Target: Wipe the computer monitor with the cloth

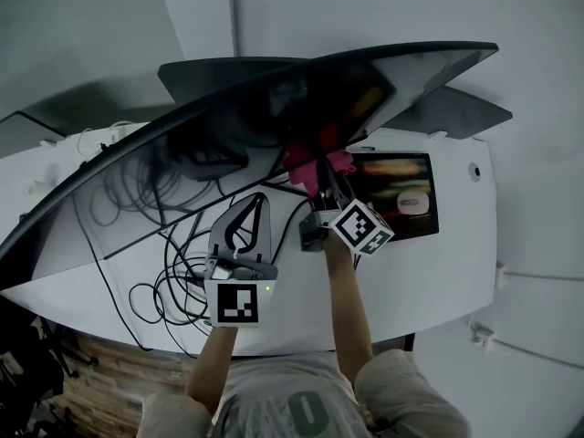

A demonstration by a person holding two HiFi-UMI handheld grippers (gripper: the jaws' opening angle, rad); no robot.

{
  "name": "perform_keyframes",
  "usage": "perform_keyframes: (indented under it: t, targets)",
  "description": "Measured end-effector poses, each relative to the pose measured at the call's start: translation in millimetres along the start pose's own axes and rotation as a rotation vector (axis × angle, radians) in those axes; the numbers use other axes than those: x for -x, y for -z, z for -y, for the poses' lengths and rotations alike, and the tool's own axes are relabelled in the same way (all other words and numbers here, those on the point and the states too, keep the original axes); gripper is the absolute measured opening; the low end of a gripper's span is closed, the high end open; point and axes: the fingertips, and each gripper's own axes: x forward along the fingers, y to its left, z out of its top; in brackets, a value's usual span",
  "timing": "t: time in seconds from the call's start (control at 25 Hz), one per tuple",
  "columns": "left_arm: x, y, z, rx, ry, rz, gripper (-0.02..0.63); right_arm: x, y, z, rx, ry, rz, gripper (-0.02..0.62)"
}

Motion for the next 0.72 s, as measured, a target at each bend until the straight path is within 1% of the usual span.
perform_keyframes:
  t: [0.12,0.2,0.32,0.4,0.52,0.64,0.72]
  targets:
    - [17,-3,-17,0.009,-0.028,0.015,0.014,2,18,-17,0.026,-0.019,-0.025,0.051]
    - [30,-1,-28,0.023,-0.048,0.004,0.014,4,31,-28,0.031,-0.027,-0.036,0.051]
    - [49,-2,-42,0.01,-0.058,0.006,0.014,6,42,-41,0.006,-0.024,-0.024,0.051]
    - [63,-2,-52,0.033,-0.068,0.02,0.014,5,48,-51,-0.013,-0.037,-0.016,0.051]
    - [84,6,-66,0.06,-0.076,0.006,0.014,7,62,-63,-0.029,-0.046,-0.011,0.051]
    - [101,10,-78,0.028,-0.062,0.0,0.014,9,78,-79,-0.025,-0.062,-0.011,0.051]
    - [113,9,-84,-0.022,-0.042,-0.006,0.014,10,90,-89,-0.02,-0.072,-0.016,0.051]
